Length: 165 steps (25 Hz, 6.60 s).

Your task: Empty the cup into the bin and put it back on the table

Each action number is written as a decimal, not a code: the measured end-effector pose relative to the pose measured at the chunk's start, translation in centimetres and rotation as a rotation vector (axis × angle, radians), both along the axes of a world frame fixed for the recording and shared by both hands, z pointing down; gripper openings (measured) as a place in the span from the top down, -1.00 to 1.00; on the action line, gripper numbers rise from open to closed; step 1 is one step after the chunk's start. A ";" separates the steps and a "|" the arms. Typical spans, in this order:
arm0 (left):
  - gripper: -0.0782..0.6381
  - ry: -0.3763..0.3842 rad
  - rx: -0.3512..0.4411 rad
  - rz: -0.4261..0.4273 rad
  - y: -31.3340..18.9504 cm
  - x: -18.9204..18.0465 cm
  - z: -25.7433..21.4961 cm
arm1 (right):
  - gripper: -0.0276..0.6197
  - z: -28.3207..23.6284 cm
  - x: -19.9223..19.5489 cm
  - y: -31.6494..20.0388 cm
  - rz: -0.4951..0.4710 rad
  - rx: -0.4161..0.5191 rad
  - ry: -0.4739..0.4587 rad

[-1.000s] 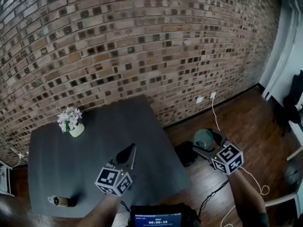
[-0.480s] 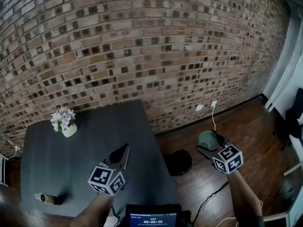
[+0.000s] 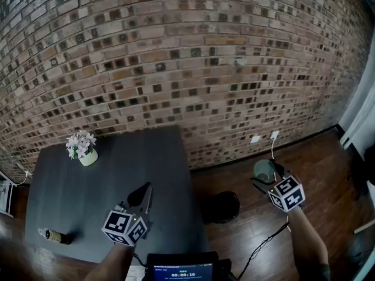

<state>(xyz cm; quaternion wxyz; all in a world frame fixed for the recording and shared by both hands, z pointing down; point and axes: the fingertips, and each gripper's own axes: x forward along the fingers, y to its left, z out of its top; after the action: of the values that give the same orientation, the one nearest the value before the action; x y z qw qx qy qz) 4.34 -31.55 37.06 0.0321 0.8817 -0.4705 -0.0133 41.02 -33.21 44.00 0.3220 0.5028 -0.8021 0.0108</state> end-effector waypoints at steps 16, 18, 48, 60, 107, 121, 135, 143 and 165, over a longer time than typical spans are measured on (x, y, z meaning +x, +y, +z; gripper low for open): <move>0.78 0.010 -0.034 -0.109 -1.2 -6.1 0.4 | -0.28 -0.7 2.0 -2.4 0.016 -0.057 0.197; 0.78 0.013 -0.043 -0.113 -0.9 -6.4 0.8 | -0.28 -0.5 2.3 -2.6 0.023 -0.058 0.210; 0.78 0.037 0.005 -0.170 -0.4 -7.0 -0.5 | -0.28 -1.6 5.9 -5.5 -0.005 -0.036 0.622; 0.78 0.055 -0.012 -0.190 0.0 -8.7 0.2 | -0.28 -3.3 4.0 -6.7 -0.096 -0.031 0.807; 0.78 -0.017 -0.062 -0.161 -0.1 -8.7 1.1 | -0.28 -5.3 2.6 -6.8 -0.221 -0.028 1.208; 0.78 -0.018 -0.023 -0.069 -4.9 0.7 -0.4 | -0.28 -5.0 3.2 -7.0 -0.231 -0.041 1.240; 0.78 -0.086 -0.087 -0.044 -8.5 6.5 2.7 | -0.28 -4.6 3.1 -7.2 -0.295 -0.060 1.351; 0.78 -0.137 -0.104 0.006 -9.8 8.9 3.6 | -0.28 -4.3 2.9 -7.4 -0.327 -0.071 1.391; 0.74 -0.159 -0.096 0.129 -9.5 13.4 3.9 | -0.28 -3.8 4.1 -7.7 -0.301 -0.087 1.396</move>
<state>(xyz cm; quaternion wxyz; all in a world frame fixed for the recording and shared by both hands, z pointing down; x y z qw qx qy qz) 17.78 -41.08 40.99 0.0374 0.9059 -0.4140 0.0813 45.09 -40.92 40.15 0.7779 0.2628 -0.4683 -0.3262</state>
